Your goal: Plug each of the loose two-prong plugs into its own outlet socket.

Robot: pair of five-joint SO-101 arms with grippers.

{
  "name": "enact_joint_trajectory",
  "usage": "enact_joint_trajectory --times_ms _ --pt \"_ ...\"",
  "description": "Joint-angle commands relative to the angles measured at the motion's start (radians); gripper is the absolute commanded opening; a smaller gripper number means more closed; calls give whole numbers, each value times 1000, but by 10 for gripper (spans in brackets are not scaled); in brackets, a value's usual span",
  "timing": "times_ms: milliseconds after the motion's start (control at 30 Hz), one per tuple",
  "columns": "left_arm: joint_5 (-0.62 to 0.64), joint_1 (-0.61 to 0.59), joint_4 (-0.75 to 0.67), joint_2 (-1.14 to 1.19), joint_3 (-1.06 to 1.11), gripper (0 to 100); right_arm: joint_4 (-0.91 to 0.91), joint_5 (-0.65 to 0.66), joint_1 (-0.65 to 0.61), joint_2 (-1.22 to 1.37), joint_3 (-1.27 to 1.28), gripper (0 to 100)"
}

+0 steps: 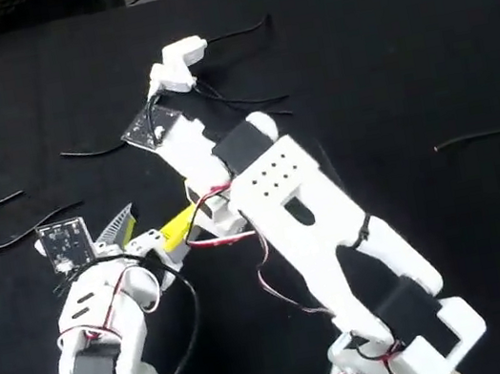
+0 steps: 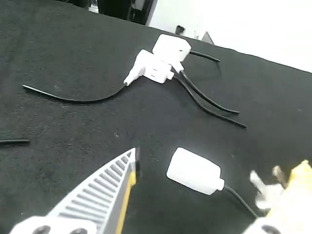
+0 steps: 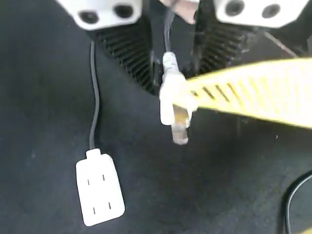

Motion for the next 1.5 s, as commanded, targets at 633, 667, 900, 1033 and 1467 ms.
enact_joint_trajectory --times_ms 633,667,900,1033,1467 --pt "-6 2 23 -8 12 450 137 -91 12 -1 -265 12" --pt "-6 1 23 -8 13 450 138 -100 17 27 -271 12" --pt "-2 -110 23 -8 16 450 178 -206 135 315 -515 12" --pt "-2 -262 21 -8 16 450 178 -269 160 432 -654 12" --pt "-2 -545 129 -6 21 450 178 -494 161 651 -737 13"
